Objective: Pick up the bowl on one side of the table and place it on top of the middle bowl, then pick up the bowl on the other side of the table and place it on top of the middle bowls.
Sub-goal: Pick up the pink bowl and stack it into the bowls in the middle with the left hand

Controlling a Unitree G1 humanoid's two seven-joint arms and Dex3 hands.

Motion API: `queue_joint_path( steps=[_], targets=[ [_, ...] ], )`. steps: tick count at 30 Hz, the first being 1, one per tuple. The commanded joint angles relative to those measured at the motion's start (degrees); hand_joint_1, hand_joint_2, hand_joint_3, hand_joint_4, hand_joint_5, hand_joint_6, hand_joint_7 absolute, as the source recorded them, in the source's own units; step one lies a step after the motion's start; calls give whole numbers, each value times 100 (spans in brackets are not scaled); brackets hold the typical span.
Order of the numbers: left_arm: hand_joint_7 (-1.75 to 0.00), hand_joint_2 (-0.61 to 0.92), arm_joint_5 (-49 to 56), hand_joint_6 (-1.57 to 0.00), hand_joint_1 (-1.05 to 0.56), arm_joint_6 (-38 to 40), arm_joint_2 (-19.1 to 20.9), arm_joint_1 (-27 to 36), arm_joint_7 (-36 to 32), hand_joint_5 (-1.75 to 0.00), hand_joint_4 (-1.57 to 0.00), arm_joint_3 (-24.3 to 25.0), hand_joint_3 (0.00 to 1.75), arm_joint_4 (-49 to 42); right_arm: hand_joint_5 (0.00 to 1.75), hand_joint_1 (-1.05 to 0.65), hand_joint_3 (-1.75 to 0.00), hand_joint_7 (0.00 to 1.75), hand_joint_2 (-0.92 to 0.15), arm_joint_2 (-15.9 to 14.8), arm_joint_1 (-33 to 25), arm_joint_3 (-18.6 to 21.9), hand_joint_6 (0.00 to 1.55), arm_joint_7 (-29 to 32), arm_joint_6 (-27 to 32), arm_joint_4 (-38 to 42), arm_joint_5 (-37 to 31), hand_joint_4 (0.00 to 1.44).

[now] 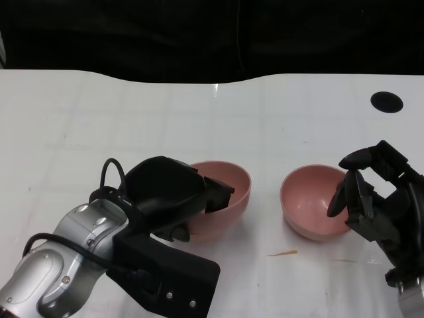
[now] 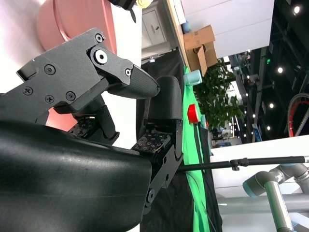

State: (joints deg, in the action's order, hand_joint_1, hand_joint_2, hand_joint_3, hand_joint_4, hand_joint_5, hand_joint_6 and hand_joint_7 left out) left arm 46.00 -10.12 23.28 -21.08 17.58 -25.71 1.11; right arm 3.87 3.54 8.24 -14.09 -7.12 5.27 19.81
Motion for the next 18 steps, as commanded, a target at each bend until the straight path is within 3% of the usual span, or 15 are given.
queue_joint_path(
  steps=[1,7,12,18],
  targets=[
    [-168,92,101,-51,-6,12,41,-64,-145,-175,-69,56,1,-43,174,-8,-101,147,-59,-58,64,65,76,-18,-12,40,70,83],
    [-163,92,311,-55,-9,74,17,-51,-478,-175,-69,73,3,-123,174,-8,-101,147,-60,-75,76,81,77,-44,-32,88,70,85],
    [-146,89,491,-63,-12,86,14,-66,-735,-175,-67,47,1,-258,174,-9,-101,146,-60,-79,108,119,77,-158,-149,208,102,84],
    [-143,90,557,-64,-12,-60,-9,-125,-1153,-175,-65,-2,1,-670,173,-10,-100,146,-61,-95,108,139,77,-199,-135,206,116,85]
  ],
)
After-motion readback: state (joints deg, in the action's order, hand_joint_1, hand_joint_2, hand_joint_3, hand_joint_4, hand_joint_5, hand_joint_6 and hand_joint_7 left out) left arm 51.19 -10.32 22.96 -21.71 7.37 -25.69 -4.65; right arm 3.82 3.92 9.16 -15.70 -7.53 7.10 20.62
